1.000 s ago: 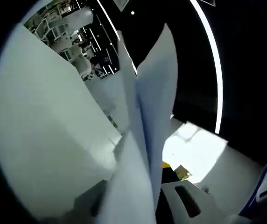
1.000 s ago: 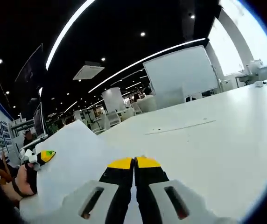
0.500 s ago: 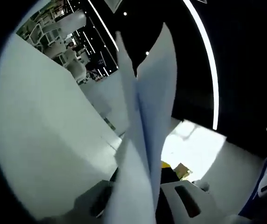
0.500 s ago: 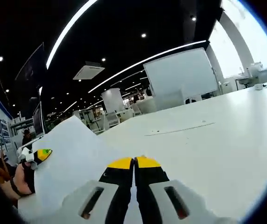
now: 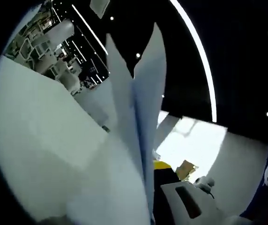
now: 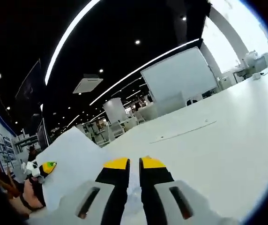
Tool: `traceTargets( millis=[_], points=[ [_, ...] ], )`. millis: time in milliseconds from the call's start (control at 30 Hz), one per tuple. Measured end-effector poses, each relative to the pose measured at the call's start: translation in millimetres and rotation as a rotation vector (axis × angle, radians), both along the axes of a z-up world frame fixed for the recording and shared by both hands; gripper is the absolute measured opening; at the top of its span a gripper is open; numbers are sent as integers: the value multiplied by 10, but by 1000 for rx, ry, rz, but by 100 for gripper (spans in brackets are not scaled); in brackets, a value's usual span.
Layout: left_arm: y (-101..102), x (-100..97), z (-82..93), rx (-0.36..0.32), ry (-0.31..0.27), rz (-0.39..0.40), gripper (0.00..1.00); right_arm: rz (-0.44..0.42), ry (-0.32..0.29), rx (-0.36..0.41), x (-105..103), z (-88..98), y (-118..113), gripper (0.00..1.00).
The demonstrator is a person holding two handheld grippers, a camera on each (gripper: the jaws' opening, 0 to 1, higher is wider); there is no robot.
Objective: Organize the stack of printing papers by aligning and flattening the scattered papers on the table
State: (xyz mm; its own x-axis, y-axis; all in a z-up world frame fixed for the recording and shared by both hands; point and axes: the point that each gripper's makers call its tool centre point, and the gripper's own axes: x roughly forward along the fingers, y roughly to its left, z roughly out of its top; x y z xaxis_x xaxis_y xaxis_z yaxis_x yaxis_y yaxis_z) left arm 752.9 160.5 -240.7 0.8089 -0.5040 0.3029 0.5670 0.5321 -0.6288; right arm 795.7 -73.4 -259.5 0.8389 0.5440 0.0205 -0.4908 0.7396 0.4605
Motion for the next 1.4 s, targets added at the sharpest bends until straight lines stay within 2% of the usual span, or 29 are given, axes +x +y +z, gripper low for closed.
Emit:
traceTargets(
  millis=[133, 333, 467, 600, 767, 967, 1133, 1300, 1400],
  points=[
    [22, 2, 194, -5, -31, -10, 6, 19, 5, 58, -8, 45, 11, 8],
    [2, -15, 532, 21, -92, -30, 6, 41, -2, 94, -28, 110, 37, 10],
    [-27, -12, 669, 41, -106, -54, 6, 51, -11, 103, -48, 150, 41, 12],
    [-82, -19, 844, 83, -134, -71, 6, 58, -30, 92, -48, 200, 39, 13],
    [-193, -80, 1108, 115, -183, -110, 6, 65, -87, 57, -68, 308, 13, 14],
    [-327, -156, 1343, 207, -239, -152, 6, 89, -122, 109, -119, 455, -25, 18],
    [-429, -205, 1461, 251, -274, -189, 6, 106, -189, 145, -234, 688, -171, 20],
    [-549, -242, 1485, 283, -291, -242, 6, 161, -259, 116, -374, 871, -261, 22],
    [-647, -262, 1459, 325, -296, -276, 6, 250, -273, 93, -483, 931, -244, 26]
  ],
)
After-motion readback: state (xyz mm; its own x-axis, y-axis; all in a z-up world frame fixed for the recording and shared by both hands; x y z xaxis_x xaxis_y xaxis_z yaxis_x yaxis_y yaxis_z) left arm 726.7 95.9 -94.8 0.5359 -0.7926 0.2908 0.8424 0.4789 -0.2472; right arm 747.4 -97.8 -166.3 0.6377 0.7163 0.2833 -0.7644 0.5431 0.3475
